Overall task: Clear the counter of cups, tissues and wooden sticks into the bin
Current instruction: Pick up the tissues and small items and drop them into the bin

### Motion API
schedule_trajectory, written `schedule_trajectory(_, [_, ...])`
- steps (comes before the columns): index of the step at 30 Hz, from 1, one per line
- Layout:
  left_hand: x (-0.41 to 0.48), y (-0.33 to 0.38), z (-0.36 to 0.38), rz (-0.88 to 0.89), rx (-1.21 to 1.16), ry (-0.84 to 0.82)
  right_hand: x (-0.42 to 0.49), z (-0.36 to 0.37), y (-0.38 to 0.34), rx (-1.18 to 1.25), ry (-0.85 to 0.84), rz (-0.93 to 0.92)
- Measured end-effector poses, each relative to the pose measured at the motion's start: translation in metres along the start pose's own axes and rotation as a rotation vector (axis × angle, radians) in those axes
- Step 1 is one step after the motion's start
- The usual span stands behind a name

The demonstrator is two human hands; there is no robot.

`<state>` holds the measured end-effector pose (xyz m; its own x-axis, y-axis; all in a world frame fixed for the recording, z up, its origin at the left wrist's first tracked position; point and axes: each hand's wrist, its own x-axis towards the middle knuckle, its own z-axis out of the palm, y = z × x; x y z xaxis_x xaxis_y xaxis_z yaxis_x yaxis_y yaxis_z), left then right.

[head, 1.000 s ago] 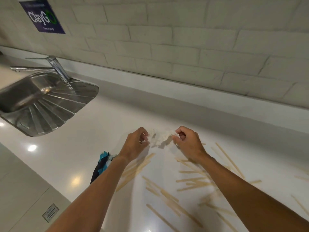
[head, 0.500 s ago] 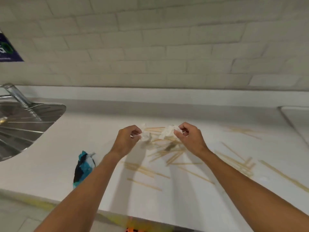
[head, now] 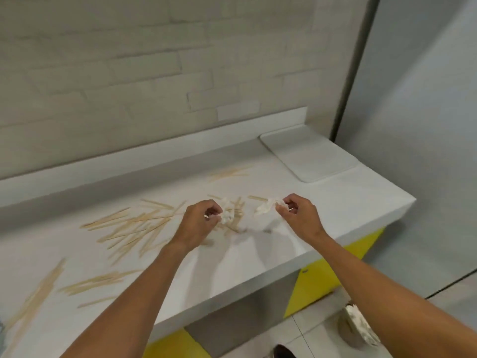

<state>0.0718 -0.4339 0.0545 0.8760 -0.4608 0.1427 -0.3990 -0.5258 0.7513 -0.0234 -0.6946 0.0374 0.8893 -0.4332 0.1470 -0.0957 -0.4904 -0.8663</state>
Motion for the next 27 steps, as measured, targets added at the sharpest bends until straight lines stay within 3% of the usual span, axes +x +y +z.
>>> schedule_trajectory(8, [0.046,0.103,0.144,0.229,0.036,-0.303,-0.035,-0.141,0.104,-0.039,0.202,0.186])
schedule_trajectory(17, [0.074,0.199,0.348,0.292,-0.009,-0.575,-0.06,-0.291,0.228,-0.073,0.239,0.443])
schedule_trajectory(27, [0.058,0.163,0.541,0.134,0.073,-0.851,-0.097,-0.313,0.401,-0.202,0.075,0.787])
